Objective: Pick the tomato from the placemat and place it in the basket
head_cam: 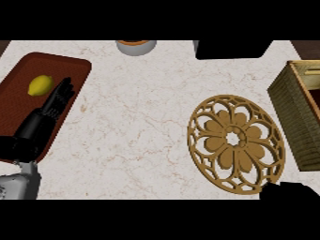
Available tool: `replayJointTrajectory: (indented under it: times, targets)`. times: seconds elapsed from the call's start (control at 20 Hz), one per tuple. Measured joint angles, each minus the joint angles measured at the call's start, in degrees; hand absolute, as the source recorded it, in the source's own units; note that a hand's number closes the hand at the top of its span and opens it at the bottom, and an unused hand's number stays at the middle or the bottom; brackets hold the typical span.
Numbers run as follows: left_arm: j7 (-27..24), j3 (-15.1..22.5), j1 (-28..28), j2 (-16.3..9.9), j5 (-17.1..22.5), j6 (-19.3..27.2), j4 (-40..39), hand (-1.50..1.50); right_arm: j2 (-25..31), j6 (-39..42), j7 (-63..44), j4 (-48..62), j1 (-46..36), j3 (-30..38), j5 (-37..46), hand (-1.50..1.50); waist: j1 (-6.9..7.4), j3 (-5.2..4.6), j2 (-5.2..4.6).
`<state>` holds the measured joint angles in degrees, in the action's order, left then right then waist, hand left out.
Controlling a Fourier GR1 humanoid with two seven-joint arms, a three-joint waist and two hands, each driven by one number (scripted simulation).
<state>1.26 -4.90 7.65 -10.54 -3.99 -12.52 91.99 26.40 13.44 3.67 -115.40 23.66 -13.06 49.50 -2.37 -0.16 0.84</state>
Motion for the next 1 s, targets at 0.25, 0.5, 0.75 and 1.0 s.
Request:
replayJointTrajectory:
  times: [0.25, 0.5, 0.75, 1.0]
  targets:
    - [-0.3, -0.1, -1.0, 0.1, -0.1, 0.2, 0.8, 0.00, 4.5, -2.0, 8.9, -12.4, 15.3, 2.9, -5.4, 1.50, -0.42, 0.10, -0.14]
    - [0.9, -1.0, -0.1, -0.5, 0.8, -0.2, 0.9, 0.00, 2.2, -2.5, 16.1, -18.1, 22.4, 6.1, -15.2, 1.50, -0.88, 0.14, -0.16]
    - [0.9, -0.9, -1.2, -0.4, 0.6, -0.1, 1.7, 0.00, -1.0, -2.8, 22.0, -20.2, 27.1, 9.7, -23.4, 1.50, -1.42, 0.07, -0.05]
    - [0.6, -1.0, -1.7, -0.5, 0.5, -0.1, 1.9, 0.00, -1.8, -1.0, 25.0, -22.3, 32.3, 16.8, -34.1, 1.50, -1.71, -0.03, -0.14]
